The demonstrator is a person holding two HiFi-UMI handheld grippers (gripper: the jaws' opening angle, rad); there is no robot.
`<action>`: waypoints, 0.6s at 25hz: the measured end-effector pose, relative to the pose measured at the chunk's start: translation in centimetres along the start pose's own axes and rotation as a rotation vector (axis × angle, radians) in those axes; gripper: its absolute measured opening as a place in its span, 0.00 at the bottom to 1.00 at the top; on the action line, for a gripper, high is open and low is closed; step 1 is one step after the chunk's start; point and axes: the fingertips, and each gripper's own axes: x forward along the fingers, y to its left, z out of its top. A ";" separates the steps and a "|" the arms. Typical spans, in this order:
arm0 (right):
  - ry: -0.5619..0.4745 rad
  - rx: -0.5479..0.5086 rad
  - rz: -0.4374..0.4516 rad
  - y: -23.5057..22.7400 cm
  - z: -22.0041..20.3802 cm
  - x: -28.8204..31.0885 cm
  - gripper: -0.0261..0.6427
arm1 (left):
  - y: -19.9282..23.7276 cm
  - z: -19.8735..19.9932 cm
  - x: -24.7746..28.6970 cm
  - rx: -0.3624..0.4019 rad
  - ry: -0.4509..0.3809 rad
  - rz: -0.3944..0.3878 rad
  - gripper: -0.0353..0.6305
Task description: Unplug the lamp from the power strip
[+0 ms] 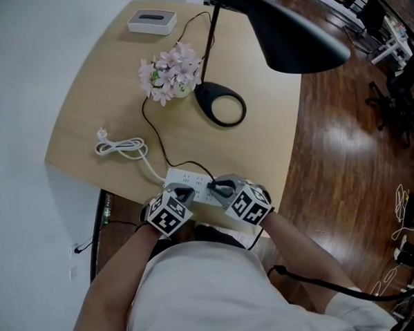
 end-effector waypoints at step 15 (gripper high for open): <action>-0.120 -0.009 -0.049 -1.7 4.0 -2.9 0.12 | -0.1 0.0 0.3 0.063 0.096 0.008 0.06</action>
